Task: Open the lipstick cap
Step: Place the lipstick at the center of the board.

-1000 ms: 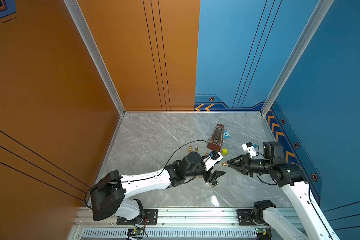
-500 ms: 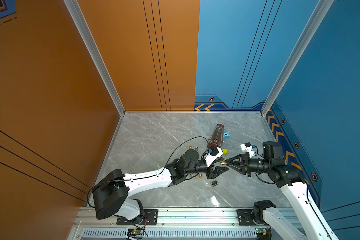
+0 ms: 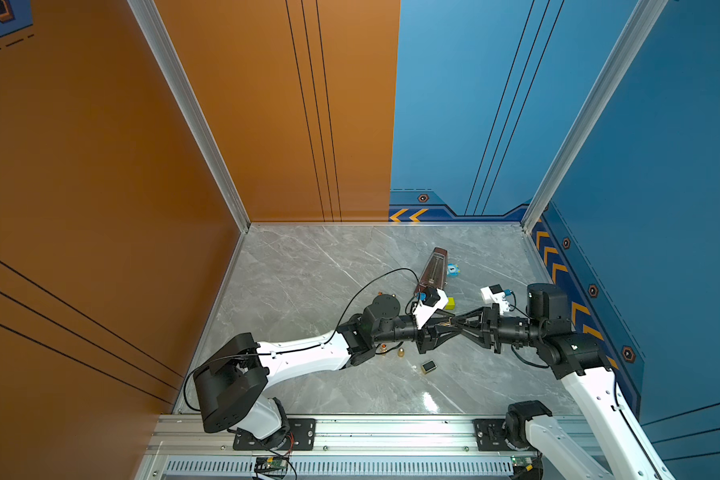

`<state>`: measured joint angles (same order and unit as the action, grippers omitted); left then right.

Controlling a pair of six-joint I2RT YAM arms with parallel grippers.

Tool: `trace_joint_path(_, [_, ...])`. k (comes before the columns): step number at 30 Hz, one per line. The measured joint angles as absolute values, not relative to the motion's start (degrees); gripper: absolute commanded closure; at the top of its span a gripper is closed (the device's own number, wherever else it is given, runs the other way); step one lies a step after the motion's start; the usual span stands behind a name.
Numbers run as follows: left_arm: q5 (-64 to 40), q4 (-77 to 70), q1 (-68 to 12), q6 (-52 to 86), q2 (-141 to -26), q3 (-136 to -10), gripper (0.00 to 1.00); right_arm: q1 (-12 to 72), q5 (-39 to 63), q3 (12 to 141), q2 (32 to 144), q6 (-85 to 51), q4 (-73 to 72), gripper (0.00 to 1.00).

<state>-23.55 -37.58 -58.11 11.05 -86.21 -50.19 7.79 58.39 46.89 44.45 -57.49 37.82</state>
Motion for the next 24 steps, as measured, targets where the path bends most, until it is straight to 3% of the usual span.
trace_joint_path(9, [-25.6, -38.9, -57.6, 12.1, -87.0, -50.4, 0.81, 7.6, 58.5, 46.9, 44.4, -58.0, 37.2, 0.75])
trace_joint_path(15, [-26.0, -39.2, -57.4, 12.1, -87.0, -50.4, 0.87, 7.5, 58.7, 46.9, 44.3, -58.0, 36.8, 0.73])
trace_joint_path(24, [-24.4, -39.2, -55.4, 13.9, -84.5, -47.5, 0.90, 7.5, 57.6, 47.1, 43.8, -57.1, 37.1, 0.38])
